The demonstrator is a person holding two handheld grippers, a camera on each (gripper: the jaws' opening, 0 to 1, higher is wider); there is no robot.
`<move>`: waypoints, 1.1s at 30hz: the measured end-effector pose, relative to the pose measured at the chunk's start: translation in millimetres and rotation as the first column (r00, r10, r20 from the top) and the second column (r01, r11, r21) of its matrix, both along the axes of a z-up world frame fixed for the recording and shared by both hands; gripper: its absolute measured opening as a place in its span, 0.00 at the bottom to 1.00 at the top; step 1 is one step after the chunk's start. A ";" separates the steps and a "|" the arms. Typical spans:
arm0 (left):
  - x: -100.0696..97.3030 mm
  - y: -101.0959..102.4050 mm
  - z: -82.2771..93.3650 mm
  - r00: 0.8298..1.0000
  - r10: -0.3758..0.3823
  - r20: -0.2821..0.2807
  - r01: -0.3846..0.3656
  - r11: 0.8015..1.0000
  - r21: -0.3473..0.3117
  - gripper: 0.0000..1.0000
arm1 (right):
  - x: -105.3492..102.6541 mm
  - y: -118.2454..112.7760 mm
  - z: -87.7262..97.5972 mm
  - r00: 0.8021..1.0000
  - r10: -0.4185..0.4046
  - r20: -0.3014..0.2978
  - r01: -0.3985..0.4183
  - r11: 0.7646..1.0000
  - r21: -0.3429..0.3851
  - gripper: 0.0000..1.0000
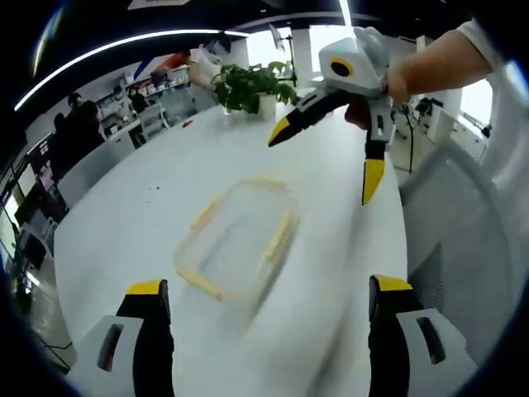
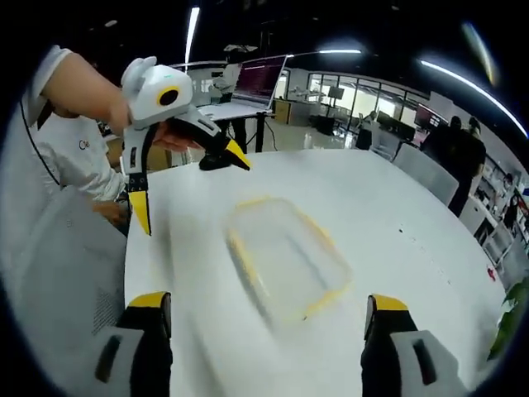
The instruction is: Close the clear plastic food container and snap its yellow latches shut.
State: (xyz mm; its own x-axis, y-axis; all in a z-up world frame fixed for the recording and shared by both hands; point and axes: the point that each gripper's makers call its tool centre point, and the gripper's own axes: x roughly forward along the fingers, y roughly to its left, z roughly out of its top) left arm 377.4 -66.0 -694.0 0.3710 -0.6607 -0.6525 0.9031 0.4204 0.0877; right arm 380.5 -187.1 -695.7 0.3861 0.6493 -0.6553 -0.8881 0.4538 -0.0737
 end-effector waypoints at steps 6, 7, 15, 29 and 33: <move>-9.4 2.5 2.4 1.000 0.012 0.003 -0.012 1.000 -0.005 0.99 | -11.6 -2.3 2.6 1.000 -0.015 0.001 0.015 1.000 0.015 0.99; -11.7 3.1 3.2 1.000 0.012 0.006 -0.012 1.000 -0.004 0.99 | -13.7 -3.0 3.2 1.000 -0.017 0.005 0.017 1.000 0.017 0.99; -28.0 1.8 7.8 1.000 0.031 -0.004 -0.031 0.999 -0.031 0.99 | -27.4 -8.2 7.9 1.000 -0.022 0.012 0.022 1.000 0.019 0.99; -50.6 -2.6 9.4 0.999 0.044 -0.009 -0.044 0.998 -0.038 0.99 | -51.1 -13.0 6.7 0.999 -0.036 -0.009 0.036 0.998 0.053 0.99; -57.9 -3.1 8.3 0.999 0.050 -0.016 -0.051 0.998 -0.043 0.99 | -58.5 -14.6 4.3 0.999 -0.040 -0.013 0.041 0.998 0.053 0.99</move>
State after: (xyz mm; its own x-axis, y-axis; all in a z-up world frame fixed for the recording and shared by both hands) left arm 319.6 -69.1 -685.7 0.3952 -0.6692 -0.6292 0.8816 0.4687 0.0553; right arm 322.0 -201.6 -691.4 0.4053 0.6673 -0.6249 -0.8696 0.4923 -0.0383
